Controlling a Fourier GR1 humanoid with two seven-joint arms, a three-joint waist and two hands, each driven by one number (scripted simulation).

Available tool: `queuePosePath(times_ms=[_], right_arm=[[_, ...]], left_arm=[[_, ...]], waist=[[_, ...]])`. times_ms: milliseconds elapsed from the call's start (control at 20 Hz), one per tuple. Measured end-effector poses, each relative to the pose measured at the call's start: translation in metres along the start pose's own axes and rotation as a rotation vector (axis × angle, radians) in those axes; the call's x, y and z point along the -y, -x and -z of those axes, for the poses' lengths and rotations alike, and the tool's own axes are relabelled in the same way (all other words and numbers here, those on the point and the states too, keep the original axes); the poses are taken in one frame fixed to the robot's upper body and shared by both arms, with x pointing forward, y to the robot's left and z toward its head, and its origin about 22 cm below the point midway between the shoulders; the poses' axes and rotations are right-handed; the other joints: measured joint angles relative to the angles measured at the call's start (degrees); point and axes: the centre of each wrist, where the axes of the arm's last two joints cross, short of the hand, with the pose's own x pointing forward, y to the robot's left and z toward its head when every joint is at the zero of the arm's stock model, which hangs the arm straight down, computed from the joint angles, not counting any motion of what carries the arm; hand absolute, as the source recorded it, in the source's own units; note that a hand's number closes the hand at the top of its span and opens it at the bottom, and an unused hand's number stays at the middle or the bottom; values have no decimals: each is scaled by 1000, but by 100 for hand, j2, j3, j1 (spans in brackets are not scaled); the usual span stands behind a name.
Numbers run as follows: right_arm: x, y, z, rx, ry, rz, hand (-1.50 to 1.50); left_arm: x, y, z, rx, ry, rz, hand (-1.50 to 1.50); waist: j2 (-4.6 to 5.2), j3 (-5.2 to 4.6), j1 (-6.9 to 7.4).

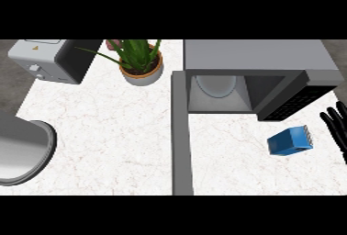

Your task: Pick up the milk, place it into the microwave and close the microwave

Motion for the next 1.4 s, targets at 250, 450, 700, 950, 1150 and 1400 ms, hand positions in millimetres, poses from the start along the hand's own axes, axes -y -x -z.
queuePosePath(times_ms=[250,450,700,950,1150,1400], right_arm=[[10,33,-2,-38,47,-25,-150],[17,60,-7,-68,82,-44,-150],[37,93,-19,-88,95,-55,-150],[52,122,-27,-101,97,-54,-150],[50,141,-31,-117,88,-50,-150],[54,158,-32,-142,93,-74,-150]], left_arm=[[-3,-5,0,1,5,-1,-150],[-6,-5,-5,-5,6,1,-150],[-13,-5,-4,-4,6,0,-150],[-11,-10,-10,-4,12,0,-150],[-7,-10,-7,1,9,-1,-150],[-14,-13,-13,-3,7,-5,-150]], waist=[[3,0,1],[5,1,4],[6,2,3],[7,3,18],[7,2,8],[6,2,19]])
